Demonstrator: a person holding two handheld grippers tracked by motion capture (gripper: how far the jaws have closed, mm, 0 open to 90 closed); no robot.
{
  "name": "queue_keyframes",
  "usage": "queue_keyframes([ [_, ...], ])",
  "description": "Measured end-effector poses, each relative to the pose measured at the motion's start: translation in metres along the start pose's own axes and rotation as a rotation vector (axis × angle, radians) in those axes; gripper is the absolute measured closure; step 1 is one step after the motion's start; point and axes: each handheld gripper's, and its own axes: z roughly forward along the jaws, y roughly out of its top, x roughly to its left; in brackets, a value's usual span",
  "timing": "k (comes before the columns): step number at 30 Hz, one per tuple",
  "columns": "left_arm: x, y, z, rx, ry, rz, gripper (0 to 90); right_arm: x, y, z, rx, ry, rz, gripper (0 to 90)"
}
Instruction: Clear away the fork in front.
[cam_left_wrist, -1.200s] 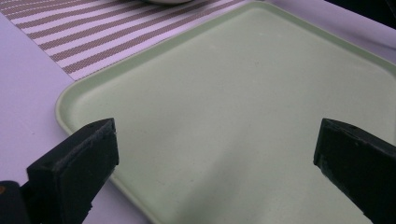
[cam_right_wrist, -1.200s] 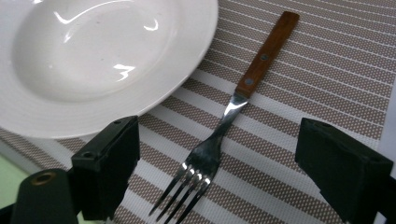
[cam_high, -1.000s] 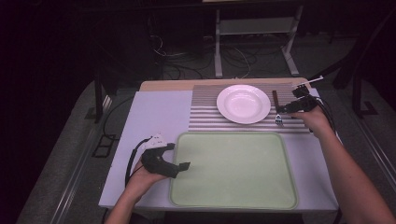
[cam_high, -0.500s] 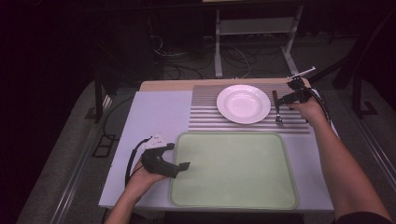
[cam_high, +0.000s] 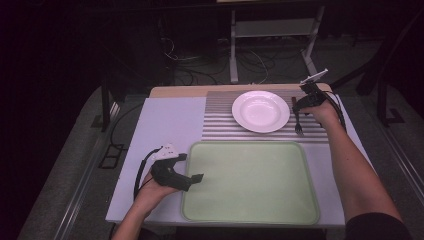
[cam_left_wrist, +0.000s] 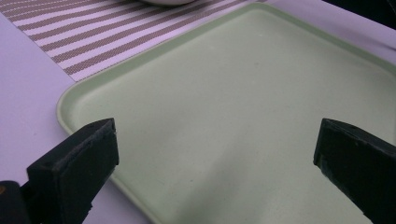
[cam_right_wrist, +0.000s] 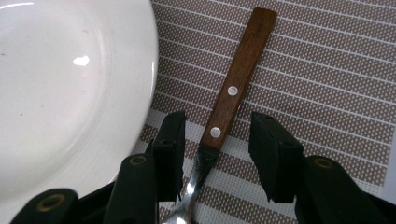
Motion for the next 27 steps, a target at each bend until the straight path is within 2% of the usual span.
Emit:
queue_keyframes([
  [11,0.000,-0.001,0.000,0.003,-0.002,-0.002,0.0,0.000,0.010,0.015,0.090,-0.020,0.030,61.8],
  [15,0.001,-0.001,-0.001,0.002,-0.001,-0.005,0.0,0.000,0.011,0.016,0.101,-0.010,0.033,64.3],
  [16,0.001,-0.001,-0.001,0.001,0.000,-0.007,0.0,0.001,0.010,0.017,0.110,-0.016,0.022,66.7],
  [26,0.000,-0.001,0.000,0.004,0.001,-0.006,0.0,0.003,0.010,0.017,0.119,-0.042,0.004,69.3],
  [27,0.000,-0.001,-0.001,0.002,0.000,-0.007,0.0,0.003,0.010,0.017,0.121,-0.052,0.003,73.6],
])
